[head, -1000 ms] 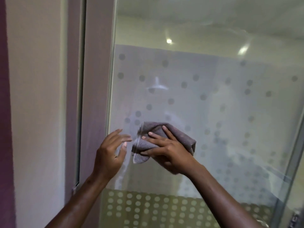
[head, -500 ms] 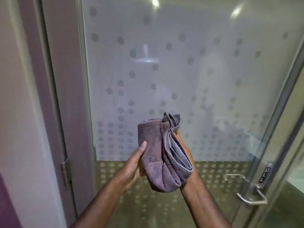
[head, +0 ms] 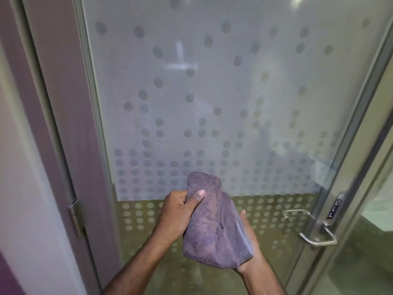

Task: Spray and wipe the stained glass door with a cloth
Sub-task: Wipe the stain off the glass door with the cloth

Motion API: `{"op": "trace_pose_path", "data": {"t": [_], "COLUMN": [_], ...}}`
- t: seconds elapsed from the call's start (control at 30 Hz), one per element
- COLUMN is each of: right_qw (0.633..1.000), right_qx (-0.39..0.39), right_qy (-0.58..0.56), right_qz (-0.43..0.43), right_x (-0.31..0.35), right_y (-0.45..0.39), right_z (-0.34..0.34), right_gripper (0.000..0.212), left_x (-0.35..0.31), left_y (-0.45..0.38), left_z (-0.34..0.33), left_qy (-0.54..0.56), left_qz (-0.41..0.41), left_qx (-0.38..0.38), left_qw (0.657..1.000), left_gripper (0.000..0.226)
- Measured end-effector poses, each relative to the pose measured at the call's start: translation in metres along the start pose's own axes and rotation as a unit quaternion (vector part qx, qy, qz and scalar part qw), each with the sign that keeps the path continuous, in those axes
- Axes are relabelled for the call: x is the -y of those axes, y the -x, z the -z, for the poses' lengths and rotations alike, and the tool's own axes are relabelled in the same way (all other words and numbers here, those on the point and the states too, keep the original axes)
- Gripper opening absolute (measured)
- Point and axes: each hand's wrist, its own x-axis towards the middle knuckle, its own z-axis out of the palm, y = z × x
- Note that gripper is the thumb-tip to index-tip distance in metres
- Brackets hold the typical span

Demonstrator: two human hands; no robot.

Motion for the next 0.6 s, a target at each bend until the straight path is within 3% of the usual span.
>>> {"op": "trace_pose_path", "data": {"t": [0.1,0.23,0.37,0.53,0.6], "right_qw": [1.0,0.994,0.979,0.979,0.98], "right_qx": [0.015,0.078,0.096,0.07,0.079], "right_qy": [-0.022,0.072,0.133,0.142,0.137], "right_qz": [-0.004,0.031,0.119,0.129,0.117], "right_x": [0.0,0.005,0.007,0.011,0.011], "right_y": [0.009,0.03,0.034,0.029,0.029], "right_z": [0.007,-0.01,-0.014,-0.008,-0.009], "right_gripper": [0.083,0.036,0.051,0.056,0.059], "left_x": [0.004,0.004,0.008,0.022,0.022], "left_y": [-0.003,-0.007,-0.005,0.005,0.008], "left_z": [0.006,0.015,0.025,0.031,0.03], "left_qy": [-0.019,-0.023,0.047,0.094,0.142], "left_qz": [-0.007,0.013,0.034,0.087,0.1], "left_qx": [-0.03,-0.048,-0.064,-0.069,-0.067], "left_qw": [0.999,0.999,0.996,0.989,0.983], "left_gripper": [0.054,0.055,0.047,0.071,0.069]}}
